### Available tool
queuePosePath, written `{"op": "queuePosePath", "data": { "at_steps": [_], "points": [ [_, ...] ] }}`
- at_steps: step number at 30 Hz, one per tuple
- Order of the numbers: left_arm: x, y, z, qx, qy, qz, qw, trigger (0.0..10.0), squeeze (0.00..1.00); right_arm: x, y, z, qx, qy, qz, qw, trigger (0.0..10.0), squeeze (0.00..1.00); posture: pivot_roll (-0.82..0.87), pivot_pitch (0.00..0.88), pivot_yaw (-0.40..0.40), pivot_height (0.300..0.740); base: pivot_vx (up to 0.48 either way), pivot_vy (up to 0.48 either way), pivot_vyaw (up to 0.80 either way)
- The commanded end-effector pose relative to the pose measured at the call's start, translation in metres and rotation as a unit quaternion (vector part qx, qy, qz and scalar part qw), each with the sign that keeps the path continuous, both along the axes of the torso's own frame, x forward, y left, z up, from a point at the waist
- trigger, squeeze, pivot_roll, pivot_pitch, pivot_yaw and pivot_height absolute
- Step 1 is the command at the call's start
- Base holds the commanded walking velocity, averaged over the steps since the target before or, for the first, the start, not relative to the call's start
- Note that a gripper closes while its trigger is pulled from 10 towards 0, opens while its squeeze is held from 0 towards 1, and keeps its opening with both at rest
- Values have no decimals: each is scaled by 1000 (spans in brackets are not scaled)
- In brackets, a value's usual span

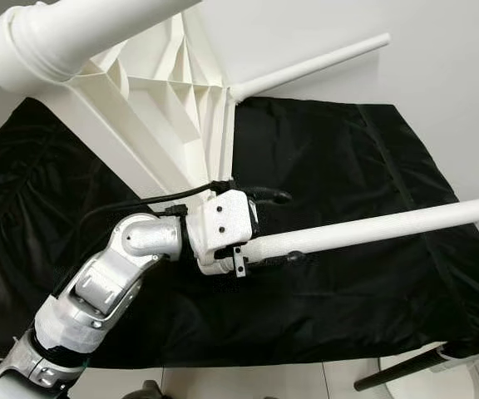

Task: Building children table

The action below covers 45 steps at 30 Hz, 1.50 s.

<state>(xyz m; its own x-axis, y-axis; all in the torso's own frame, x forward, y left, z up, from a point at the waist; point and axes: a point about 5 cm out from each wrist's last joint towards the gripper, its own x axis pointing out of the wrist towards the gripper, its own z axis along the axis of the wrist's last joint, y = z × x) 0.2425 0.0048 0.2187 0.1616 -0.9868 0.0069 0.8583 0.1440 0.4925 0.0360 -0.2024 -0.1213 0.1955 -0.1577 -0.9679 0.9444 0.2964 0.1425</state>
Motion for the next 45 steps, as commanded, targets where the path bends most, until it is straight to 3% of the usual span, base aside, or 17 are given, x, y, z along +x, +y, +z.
{"op": "queuePosePath", "data": {
  "at_steps": [1, 8, 19, 20, 27, 37, 45],
  "points": [
    [0, 1, 0, -11, 3, 17, 1000, 10000, 0, -8, 19, -4, -70, 57, 358, 929, 10000, 0, 35, 0, 0, 740, 0, 0, 0],
    [0, 3, 0, -14, 5, 23, 1000, 10000, 0, -9, 19, -4, -70, 58, 360, 929, 10000, 0, 35, 0, 0, 740, 0, 0, 0],
    [-5, 17, -4, 17, 58, -1, 998, 10000, 0, -4, 16, -3, -79, 57, 377, 921, 10000, 0, 62, 0, 0, 740, 0, 0, 0],
    [-5, 18, -5, 23, 68, -3, 997, 10000, 0, -3, 15, -3, -81, 56, 381, 919, 10000, 0, 62, 92, 132, 740, 0, 0, 0],
    [-6, 19, -5, 28, 91, -7, 995, 10000, 0, 8, 6, -1, -95, 51, 397, 911, 10000, 0, 59, 94, 122, 740, 0, 0, 0],
    [-1, 18, 0, 26, 95, -8, 995, 10000, 0, 28, -8, 3, -120, 40, 411, 903, 10000, 0, 45, 72, 122, 740, 0, 0, 0],
    [1, 16, 2, 24, 92, -7, 995, 10000, 0, 34, -11, 5, -128, 36, 417, 899, 10000, 0, 45, 61, 123, 740, 0, 0, 0]
  ]
}}
